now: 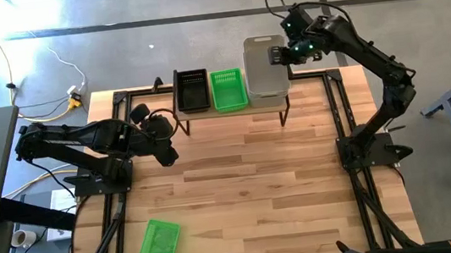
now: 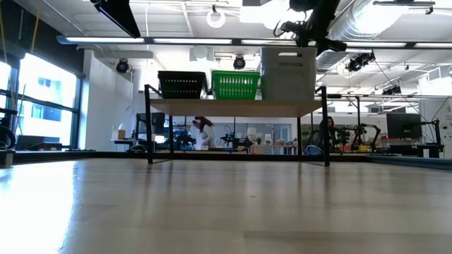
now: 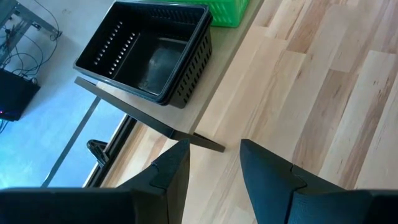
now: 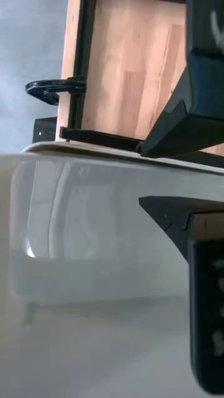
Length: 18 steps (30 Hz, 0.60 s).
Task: Stack baskets on shelf by color
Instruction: Stack the gray bin on top of the stacked gray bins on the shelf
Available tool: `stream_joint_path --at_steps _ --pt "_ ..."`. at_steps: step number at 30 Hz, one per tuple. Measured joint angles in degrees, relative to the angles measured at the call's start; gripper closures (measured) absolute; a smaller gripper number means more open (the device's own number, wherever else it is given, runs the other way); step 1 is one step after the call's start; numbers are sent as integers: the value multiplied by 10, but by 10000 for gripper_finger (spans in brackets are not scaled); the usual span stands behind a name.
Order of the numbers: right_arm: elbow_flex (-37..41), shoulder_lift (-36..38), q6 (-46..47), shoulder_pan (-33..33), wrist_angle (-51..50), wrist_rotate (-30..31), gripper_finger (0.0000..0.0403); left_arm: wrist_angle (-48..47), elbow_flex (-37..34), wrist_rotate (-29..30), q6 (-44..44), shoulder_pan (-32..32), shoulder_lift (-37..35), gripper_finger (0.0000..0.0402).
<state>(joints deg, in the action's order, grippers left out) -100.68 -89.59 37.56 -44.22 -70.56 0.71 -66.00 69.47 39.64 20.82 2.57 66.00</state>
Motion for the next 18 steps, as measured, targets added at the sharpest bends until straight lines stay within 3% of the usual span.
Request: stream_joint_path --at_steps 18 --pt "-87 0 -104 -7 22 36 304 0 0 1 0 0 0 270"
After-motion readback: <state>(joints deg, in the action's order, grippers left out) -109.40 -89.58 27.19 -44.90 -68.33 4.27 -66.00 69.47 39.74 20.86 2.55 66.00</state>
